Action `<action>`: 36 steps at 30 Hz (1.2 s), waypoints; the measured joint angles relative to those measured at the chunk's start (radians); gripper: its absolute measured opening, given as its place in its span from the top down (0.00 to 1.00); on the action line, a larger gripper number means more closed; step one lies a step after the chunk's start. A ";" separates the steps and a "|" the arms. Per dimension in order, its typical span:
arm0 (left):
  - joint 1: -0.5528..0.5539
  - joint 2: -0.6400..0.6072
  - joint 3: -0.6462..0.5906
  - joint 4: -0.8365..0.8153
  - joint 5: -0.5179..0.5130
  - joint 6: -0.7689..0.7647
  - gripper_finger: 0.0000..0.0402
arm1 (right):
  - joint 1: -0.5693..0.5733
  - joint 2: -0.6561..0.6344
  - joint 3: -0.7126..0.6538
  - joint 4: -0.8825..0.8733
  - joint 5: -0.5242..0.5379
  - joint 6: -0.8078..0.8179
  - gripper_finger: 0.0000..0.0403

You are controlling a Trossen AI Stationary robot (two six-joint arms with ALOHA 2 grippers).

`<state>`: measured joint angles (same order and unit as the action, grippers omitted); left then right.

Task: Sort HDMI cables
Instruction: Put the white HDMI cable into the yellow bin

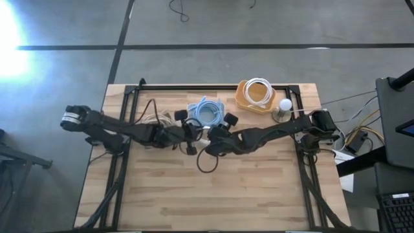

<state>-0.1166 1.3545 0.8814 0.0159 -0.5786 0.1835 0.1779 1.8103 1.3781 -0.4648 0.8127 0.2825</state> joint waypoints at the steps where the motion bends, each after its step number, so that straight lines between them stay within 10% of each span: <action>1: 0.011 0.002 0.000 -0.001 0.011 -0.004 0.92 | -0.002 0.000 0.000 -0.002 0.001 0.000 0.95; 15: 0.037 0.024 -0.003 -0.014 0.049 -0.019 0.71 | -0.031 -0.008 0.002 -0.186 -0.024 0.173 0.94; 29: 0.037 0.024 -0.011 -0.010 0.054 -0.027 0.70 | -0.052 -0.133 0.007 -0.733 0.072 0.570 0.94; 36: 0.037 0.024 -0.021 -0.041 0.054 -0.050 0.70 | -0.136 -0.214 0.002 -0.801 0.080 0.521 0.94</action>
<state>-0.0795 1.3781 0.8604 -0.0250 -0.5246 0.1337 0.0416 1.5966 1.3804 -1.2659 0.8932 0.8034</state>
